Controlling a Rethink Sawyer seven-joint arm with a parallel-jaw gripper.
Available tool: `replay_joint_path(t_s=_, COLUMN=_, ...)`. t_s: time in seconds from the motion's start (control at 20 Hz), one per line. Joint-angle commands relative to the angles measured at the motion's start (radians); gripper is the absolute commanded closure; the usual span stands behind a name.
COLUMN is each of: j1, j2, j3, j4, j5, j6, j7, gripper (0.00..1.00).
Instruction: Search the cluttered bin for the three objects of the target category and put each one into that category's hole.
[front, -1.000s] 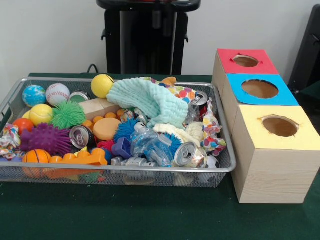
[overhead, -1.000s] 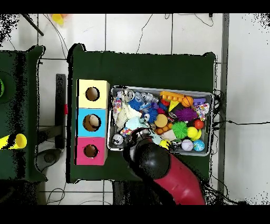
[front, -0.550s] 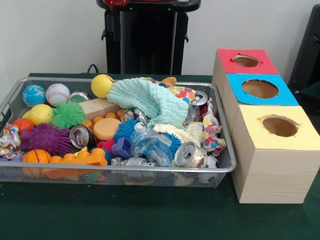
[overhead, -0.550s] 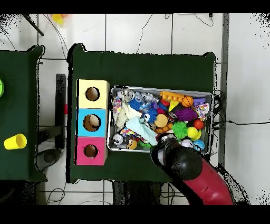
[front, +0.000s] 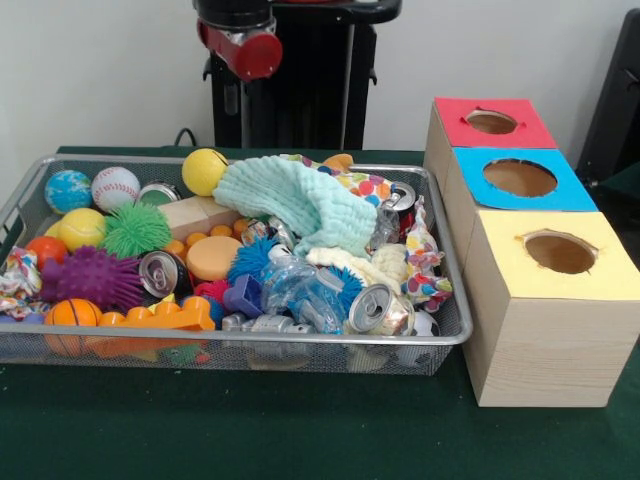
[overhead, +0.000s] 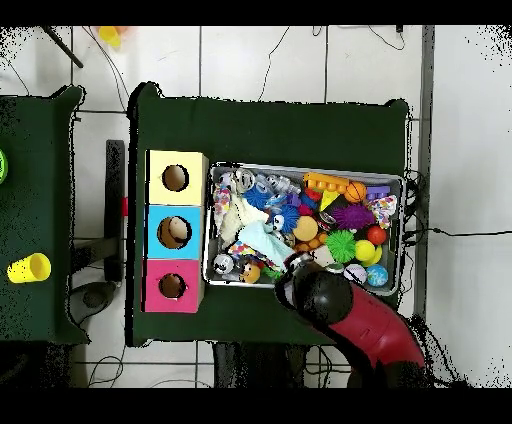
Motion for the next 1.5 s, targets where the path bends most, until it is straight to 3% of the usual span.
replay_joint_path(t_s=0.05, j1=0.011, j2=0.072, j3=0.133, j4=-0.022, j5=-0.059, j6=-0.062, j7=0.006, gripper=0.0)
replay_joint_path(t_s=0.35, j1=0.034, j2=0.035, j3=0.127, j4=-0.001, j5=-0.059, j6=-0.031, j7=0.034, gripper=0.0)
replay_joint_path(t_s=0.7, j1=0.065, j2=-0.09, j3=0.092, j4=-0.013, j5=-0.039, j6=0.154, j7=0.024, gripper=0.0)
replay_joint_path(t_s=1.0, j1=0.076, j2=-0.103, j3=0.102, j4=-0.008, j5=-0.026, j6=0.157, j7=0.041, gripper=0.0)
replay_joint_path(t_s=1.5, j1=0.127, j2=0.029, j3=0.112, j4=-0.021, j5=-0.011, j6=-0.002, j7=0.118, gripper=0.0)
